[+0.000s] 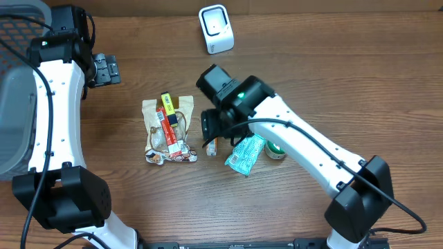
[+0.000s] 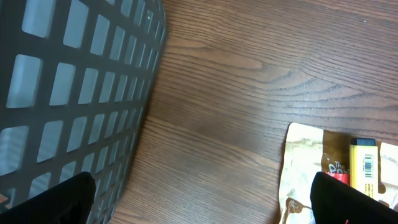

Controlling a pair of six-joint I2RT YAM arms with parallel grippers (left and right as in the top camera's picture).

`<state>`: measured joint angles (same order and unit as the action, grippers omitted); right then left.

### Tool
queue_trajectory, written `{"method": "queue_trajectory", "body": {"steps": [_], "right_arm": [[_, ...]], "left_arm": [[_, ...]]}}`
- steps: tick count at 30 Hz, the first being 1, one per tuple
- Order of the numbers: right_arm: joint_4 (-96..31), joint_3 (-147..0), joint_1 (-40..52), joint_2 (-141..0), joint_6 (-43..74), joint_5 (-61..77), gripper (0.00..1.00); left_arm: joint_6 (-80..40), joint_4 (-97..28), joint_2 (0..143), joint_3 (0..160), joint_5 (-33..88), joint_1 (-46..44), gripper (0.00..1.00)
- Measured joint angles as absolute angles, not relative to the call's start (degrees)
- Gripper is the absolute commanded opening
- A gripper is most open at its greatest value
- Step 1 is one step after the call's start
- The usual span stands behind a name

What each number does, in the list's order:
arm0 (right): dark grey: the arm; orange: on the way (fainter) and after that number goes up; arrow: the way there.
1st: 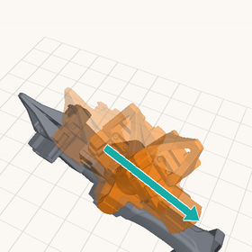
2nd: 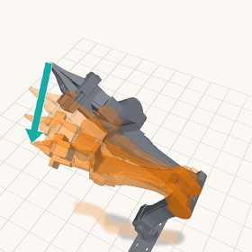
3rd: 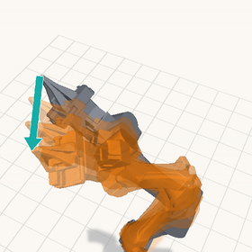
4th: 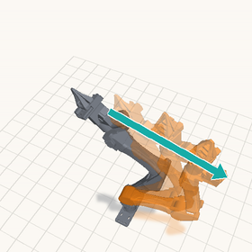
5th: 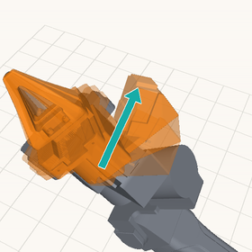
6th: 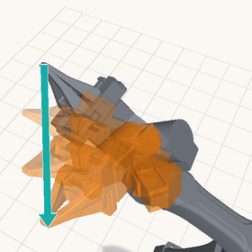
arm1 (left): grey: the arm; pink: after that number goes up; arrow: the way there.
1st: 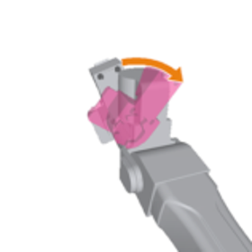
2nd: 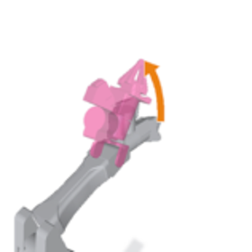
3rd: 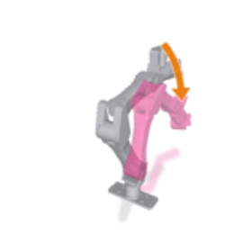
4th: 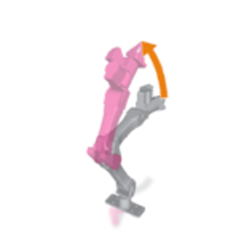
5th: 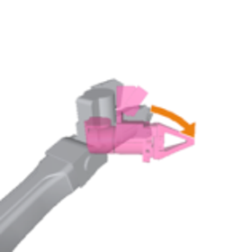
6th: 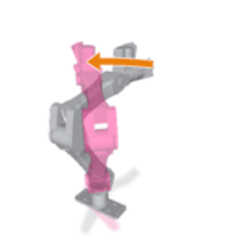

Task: Scan the item barcode
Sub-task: 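Lower the right gripper onto the green jar and grasp it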

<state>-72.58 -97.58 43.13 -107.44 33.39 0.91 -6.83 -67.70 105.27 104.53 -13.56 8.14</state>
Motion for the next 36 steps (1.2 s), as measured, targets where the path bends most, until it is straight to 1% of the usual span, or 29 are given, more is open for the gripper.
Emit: {"method": "queue_trajectory", "body": {"steps": [2, 3, 4, 7, 11, 14, 22, 30, 36], "right_arm": [[-76.7, -97.5, 43.1, -107.4, 34.9, -2.9, 0.87], [-78.9, -97.5, 42.6, -107.4, 35.9, -4.9, 0.92], [-80.8, -97.5, 41.8, -107.4, 36.5, -6.3, 0.95], [-85.6, -97.5, 36.4, -107.4, 37.9, -9.0, 0.96], [-87.5, -97.5, 28.5, -107.4, 38.8, -8.9, 0.96], [-88.5, -97.5, 25.3, -107.4, 39.1, -8.6, 0.96], [-88.2, -96.5, 25.2, -107.4, 39.3, -7.7, 1.0], [-80.1, -88.0, 25.2, -107.4, 38.0, -7.7, 1.0], [-76.4, -83.2, 25.2, -107.4, 37.2, -7.5, 1.0]], "left_arm": [[-6.8, -67.7, 105.3, 104.5, -13.6, 8.1, 1.0], [-6.8, -67.7, 105.3, 104.5, -13.6, 8.1, 1.0], [-6.8, -67.7, 105.3, 104.5, -13.6, 8.1, 1.0], [-6.8, -67.7, 105.3, 104.5, -13.6, 8.1, 1.0], [-6.8, -67.7, 105.3, 104.5, -13.6, 8.1, 1.0], [-6.8, -67.7, 105.3, 104.5, -13.6, 8.1, 0.99], [-6.8, -67.7, 105.3, 104.5, -13.6, 8.1, 1.0], [-6.8, -67.7, 105.3, 104.5, -13.6, 8.1, 1.0], [-6.8, -67.7, 105.3, 104.5, -13.6, 8.1, 1.0]]}}
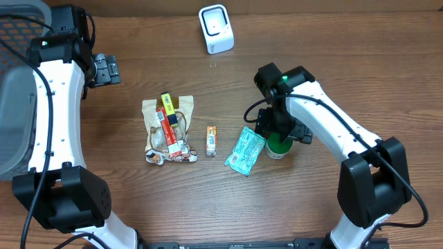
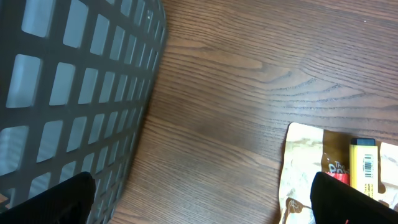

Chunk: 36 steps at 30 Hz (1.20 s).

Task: Scan the item barcode
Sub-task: 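Lower the right gripper onto the green jar and grasp it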

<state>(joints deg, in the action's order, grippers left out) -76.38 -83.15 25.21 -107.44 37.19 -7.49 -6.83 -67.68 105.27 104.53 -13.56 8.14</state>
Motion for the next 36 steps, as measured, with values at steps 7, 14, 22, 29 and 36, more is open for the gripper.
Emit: {"method": "queue_trajectory", "body": {"steps": [7, 14, 22, 29, 36], "right_arm": [[-72.4, -79.2, 25.2, -107.4, 36.2, -7.5, 0.97], [-70.5, -77.4, 25.2, -107.4, 36.0, -7.4, 0.93], [-69.9, -75.9, 25.2, -107.4, 36.2, -6.6, 0.8], [-66.0, -72.8, 25.2, -107.4, 36.9, -5.2, 0.75], [-64.7, -72.6, 25.2, -107.4, 37.2, -4.7, 0.62]], "left_arm": [[-6.8, -67.7, 105.3, 104.5, -13.6, 8.1, 1.0], [-6.8, -67.7, 105.3, 104.5, -13.6, 8.1, 1.0], [-6.8, -67.7, 105.3, 104.5, -13.6, 8.1, 1.0], [-6.8, -67.7, 105.3, 104.5, -13.6, 8.1, 1.0], [-6.8, -67.7, 105.3, 104.5, -13.6, 8.1, 1.0]]}}
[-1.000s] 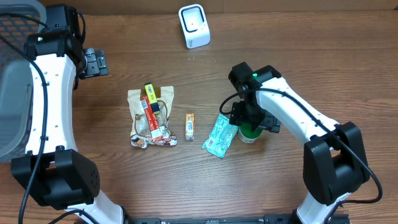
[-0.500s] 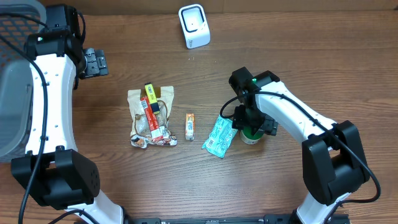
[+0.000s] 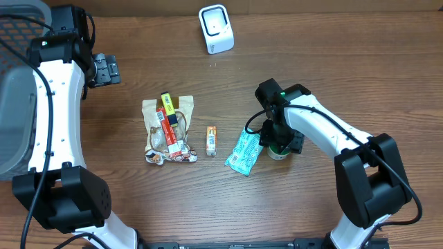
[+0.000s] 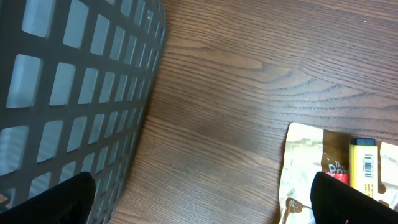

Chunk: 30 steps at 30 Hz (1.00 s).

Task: Scan the item barcode
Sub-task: 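Lower the right gripper onto the green jar and grasp it, then lift the green jar with the right gripper and adjust the grip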

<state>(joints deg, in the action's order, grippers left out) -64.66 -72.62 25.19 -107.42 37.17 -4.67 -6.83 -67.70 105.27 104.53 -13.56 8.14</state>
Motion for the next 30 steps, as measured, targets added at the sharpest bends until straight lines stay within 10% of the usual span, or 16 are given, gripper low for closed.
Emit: {"method": "queue_trajectory", "body": {"steps": [13, 22, 30], "right_arm": [[-57.9, -72.7, 19.7, -107.3, 36.7, -4.6, 0.49], [-57.6, -72.7, 19.4, -107.4, 35.1, -3.6, 0.97], [-58.3, -72.7, 18.7, -107.4, 34.0, -1.7, 0.8]], "left_arm": [[-6.8, -67.7, 105.3, 104.5, -13.6, 8.1, 1.0], [-6.8, -67.7, 105.3, 104.5, -13.6, 8.1, 1.0], [-6.8, -67.7, 105.3, 104.5, -13.6, 8.1, 1.0]]}}
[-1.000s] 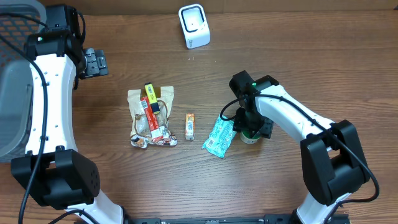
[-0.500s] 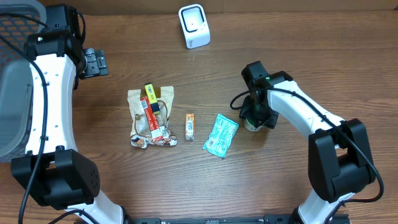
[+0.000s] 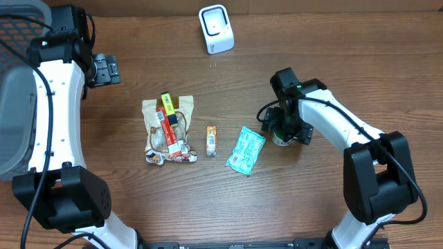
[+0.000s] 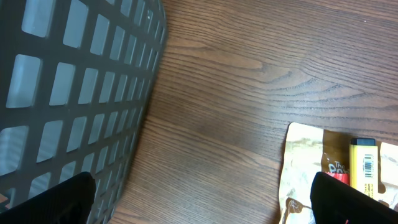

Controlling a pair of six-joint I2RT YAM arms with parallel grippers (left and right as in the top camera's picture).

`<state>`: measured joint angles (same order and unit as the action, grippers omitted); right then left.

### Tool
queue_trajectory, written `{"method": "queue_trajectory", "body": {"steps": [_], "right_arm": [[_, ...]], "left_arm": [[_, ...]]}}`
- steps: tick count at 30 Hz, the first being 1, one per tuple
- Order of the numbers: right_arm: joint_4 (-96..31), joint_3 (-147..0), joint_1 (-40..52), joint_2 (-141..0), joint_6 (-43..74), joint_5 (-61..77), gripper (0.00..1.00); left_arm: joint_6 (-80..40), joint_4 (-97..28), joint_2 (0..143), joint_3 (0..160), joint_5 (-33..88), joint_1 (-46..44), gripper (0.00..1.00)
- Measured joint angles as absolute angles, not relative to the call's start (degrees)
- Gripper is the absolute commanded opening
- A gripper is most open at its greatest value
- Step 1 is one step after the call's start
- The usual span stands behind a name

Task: Scan the item barcode
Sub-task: 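Lift the green jar with the right gripper and adjust the grip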

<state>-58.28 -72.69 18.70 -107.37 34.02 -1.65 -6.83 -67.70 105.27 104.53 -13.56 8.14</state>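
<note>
The white barcode scanner [image 3: 216,28] stands at the back of the table. A small green round item [image 3: 280,137] lies right of centre, mostly hidden under my right gripper [image 3: 282,128], which sits down over it and appears shut on it. On the table to its left are a teal packet [image 3: 246,149], a small orange stick [image 3: 212,140] and a crumpled snack bag [image 3: 168,131] [image 4: 301,168] with a yellow box [image 4: 364,163] on it. My left gripper [image 3: 105,69] [image 4: 199,205] hovers open at the far left, holding nothing.
A grey mesh basket [image 3: 14,117] [image 4: 74,93] stands at the left edge, close beside my left arm. The table is brown wood [image 4: 236,93].
My right gripper and the green round item under it now sit a little farther back and to the right, apart from the teal packet. The left arm has not moved.
My right gripper was first over the small orange stick at the centre. Then it was at the green round item to the right of the teal packet, then lower over it. Now the item has shifted back with the gripper. The left arm stayed still throughout.
</note>
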Motion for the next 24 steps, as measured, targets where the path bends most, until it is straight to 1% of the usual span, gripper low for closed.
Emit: {"method": "queue_trajectory", "body": {"steps": [3, 8, 12, 13, 16, 21, 24], "right_arm": [[-58.6, -72.7, 18.3, -107.4, 33.6, -1.5, 0.75], [-58.4, -72.7, 18.2, -107.4, 31.0, -1.3, 0.74], [-58.3, -72.7, 18.2, -107.4, 29.6, -1.3, 0.76], [-58.2, -72.7, 18.2, -107.4, 29.1, -1.3, 0.79], [-57.9, -72.7, 18.2, -107.4, 28.7, -1.3, 0.79], [-57.4, -72.7, 18.2, -107.4, 27.4, -1.3, 0.85], [-57.3, -72.7, 18.2, -107.4, 26.6, -1.3, 0.85]], "left_arm": [[-6.8, -67.7, 105.3, 104.5, -13.6, 8.1, 1.0], [-6.8, -67.7, 105.3, 104.5, -13.6, 8.1, 1.0], [-6.8, -67.7, 105.3, 104.5, -13.6, 8.1, 1.0], [-6.8, -67.7, 105.3, 104.5, -13.6, 8.1, 1.0], [-6.8, -67.7, 105.3, 104.5, -13.6, 8.1, 1.0], [-6.8, -67.7, 105.3, 104.5, -13.6, 8.1, 1.0], [-6.8, -67.7, 105.3, 104.5, -13.6, 8.1, 1.0]]}}
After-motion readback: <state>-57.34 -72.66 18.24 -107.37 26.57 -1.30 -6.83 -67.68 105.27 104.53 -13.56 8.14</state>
